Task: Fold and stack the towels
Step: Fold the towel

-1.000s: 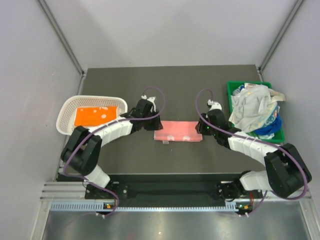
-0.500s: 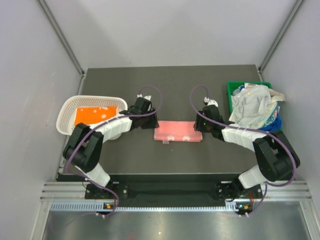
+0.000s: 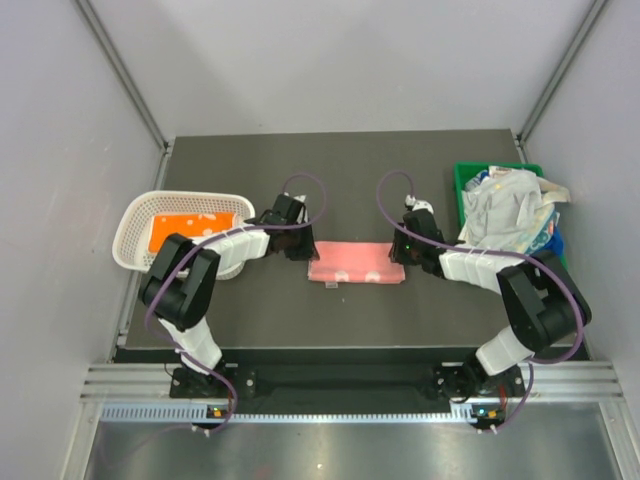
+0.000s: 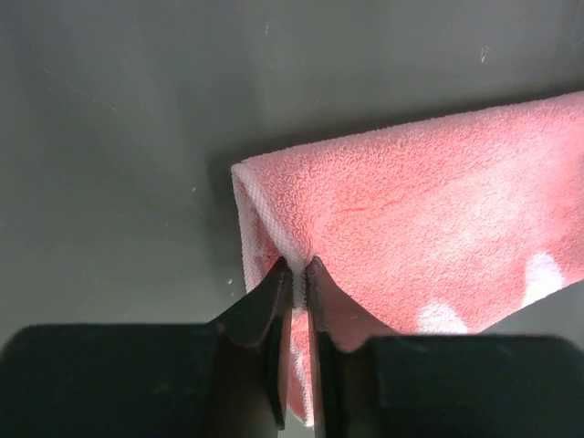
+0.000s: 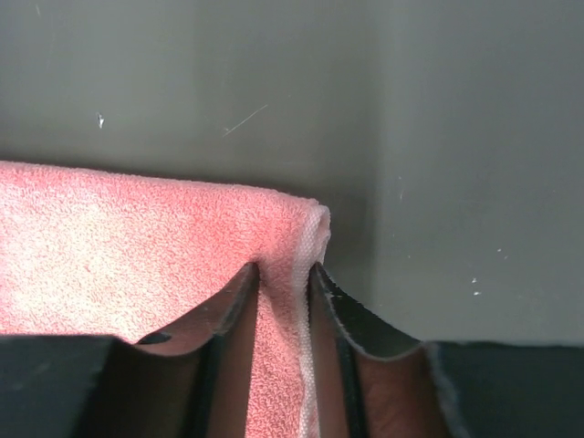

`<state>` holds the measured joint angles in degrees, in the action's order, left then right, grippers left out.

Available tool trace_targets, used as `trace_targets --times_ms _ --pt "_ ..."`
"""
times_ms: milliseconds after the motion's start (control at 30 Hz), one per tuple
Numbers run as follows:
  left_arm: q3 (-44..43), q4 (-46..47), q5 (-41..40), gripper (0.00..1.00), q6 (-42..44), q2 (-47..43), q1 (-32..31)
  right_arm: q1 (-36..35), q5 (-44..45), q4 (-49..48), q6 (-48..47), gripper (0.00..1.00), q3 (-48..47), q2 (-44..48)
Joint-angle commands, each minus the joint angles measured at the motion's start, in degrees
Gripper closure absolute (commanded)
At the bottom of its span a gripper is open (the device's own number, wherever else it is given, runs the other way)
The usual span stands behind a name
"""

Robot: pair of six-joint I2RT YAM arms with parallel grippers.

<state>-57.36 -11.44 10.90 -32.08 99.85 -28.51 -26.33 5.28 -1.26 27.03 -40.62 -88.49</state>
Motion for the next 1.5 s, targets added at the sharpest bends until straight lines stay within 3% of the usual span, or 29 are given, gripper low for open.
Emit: trace_targets --times_ms 0,100,300,533,633,767,800,900,967,1033,1133,1167,1467 --pt "-2.3 2.7 1.1 0.87 -0.5 -0.7 0.5 0.8 0.0 -1.7 -0.6 0.73 -2.6 0.0" --pt "-4.1 0.4 -0.2 1.0 0.4 -1.5 0.7 0.9 0.0 -1.7 -0.7 0.8 -2.4 0.4" --pt "-6.8 -2.3 -1.5 1.0 2.0 -1.5 1.0 1.5 0.0 -1.8 -0.8 0.92 -2.3 0.8" --pt "-8.6 -2.4 -1.5 1.0 2.5 1.3 2.5 1.5 -0.2 -2.2 -0.7 0.91 -1.6 0.9" --pt "-8.0 -1.9 -0.3 0.99 2.4 2.9 3.1 1.5 0.2 -2.4 -0.6 0.81 -0.8 1.2" --pt "-6.3 -1.3 0.9 0.87 2.1 2.6 3.1 1.7 1.3 -1.1 -0.8 0.68 -0.7 3.1" --pt "-5.9 -1.2 0.9 0.75 2.1 2.4 3.2 1.7 1.6 -0.7 -0.9 0.63 -1.0 3.6" --pt "-5.4 -2.0 -0.3 0.57 2.3 1.5 3.2 1.7 1.9 1.1 -1.4 0.6 -2.3 5.8" --pt "-5.1 -2.4 -1.4 0.35 2.4 0.2 3.2 1.6 2.1 3.2 -1.6 0.6 -2.7 8.0" --pt "-4.9 -3.1 -2.0 0.22 2.5 -0.9 3.2 1.5 1.8 4.6 -1.6 0.59 -3.0 10.2" --pt "-4.2 -3.8 -2.8 0.11 2.5 -2.3 3.2 -0.4 1.8 5.2 -1.3 0.59 -2.8 12.5" --pt "-3.6 -3.9 -2.6 0.01 2.3 -2.5 3.2 -1.0 1.8 5.2 -0.9 0.59 -2.9 12.6" --pt "3.0 0.4 1.8 0.01 -4.0 -0.5 5.8 -5.8 0.8 1.7 1.1 0.61 -1.0 7.7"
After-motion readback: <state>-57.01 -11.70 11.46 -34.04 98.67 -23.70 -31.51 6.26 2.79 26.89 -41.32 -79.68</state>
